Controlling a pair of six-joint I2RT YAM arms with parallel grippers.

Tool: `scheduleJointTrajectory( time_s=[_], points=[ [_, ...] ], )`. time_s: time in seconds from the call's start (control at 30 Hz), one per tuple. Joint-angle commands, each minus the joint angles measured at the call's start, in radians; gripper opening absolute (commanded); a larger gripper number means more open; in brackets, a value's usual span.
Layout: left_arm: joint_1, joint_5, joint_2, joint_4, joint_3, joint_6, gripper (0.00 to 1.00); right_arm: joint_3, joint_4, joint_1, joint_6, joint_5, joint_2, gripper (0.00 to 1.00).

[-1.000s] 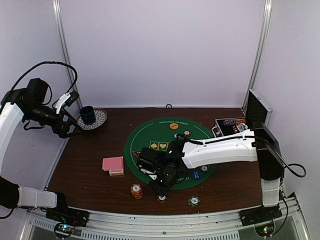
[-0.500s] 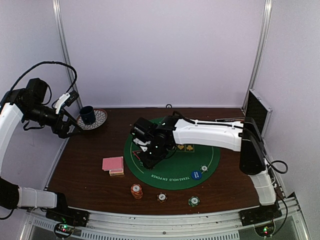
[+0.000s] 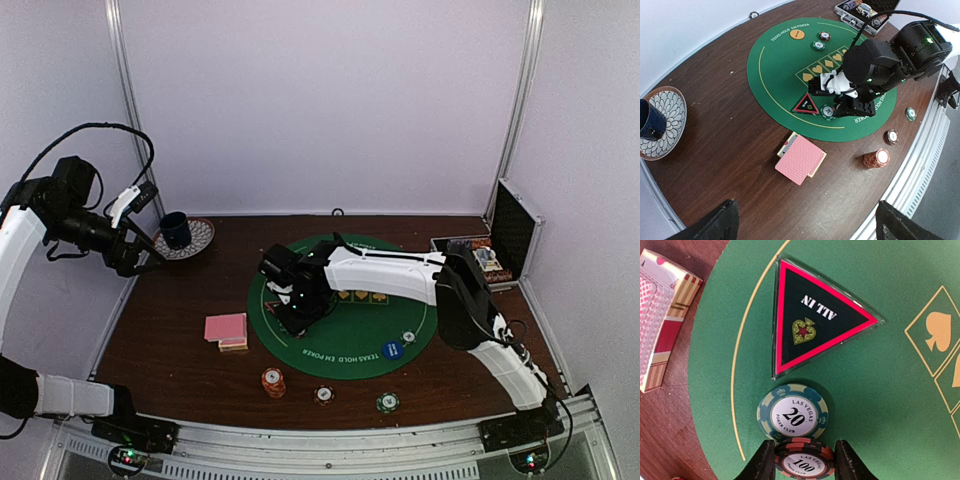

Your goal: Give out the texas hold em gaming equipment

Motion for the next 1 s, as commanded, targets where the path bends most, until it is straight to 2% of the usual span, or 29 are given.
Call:
scheduleJointTrajectory(
  time_s=[0.0,0.3,0.53,0.97],
  points=[
    [-0.006,-0.004,-0.008,0.010,0.018,0.017,0.98,0.004,-0.001,-0.007,0.013,-0.005,0.029,0.33],
    [-0.006,-0.003,-0.010,0.011,0.015,0.016,0.98,-0.102,0.051,-0.007,0.026,-0.011,-0.064,0.34],
    [-0.006,-0.001,-0.012,0.009,0.018,0.013,0.98,-0.124,0.054,0.004,0.022,-0.015,-0.132,0.35],
    [-0.006,-0.005,-0.014,0.009,0.009,0.017,0.98,-0.170,0.075,0.023,0.035,-0.039,-0.119,0.36]
  ],
)
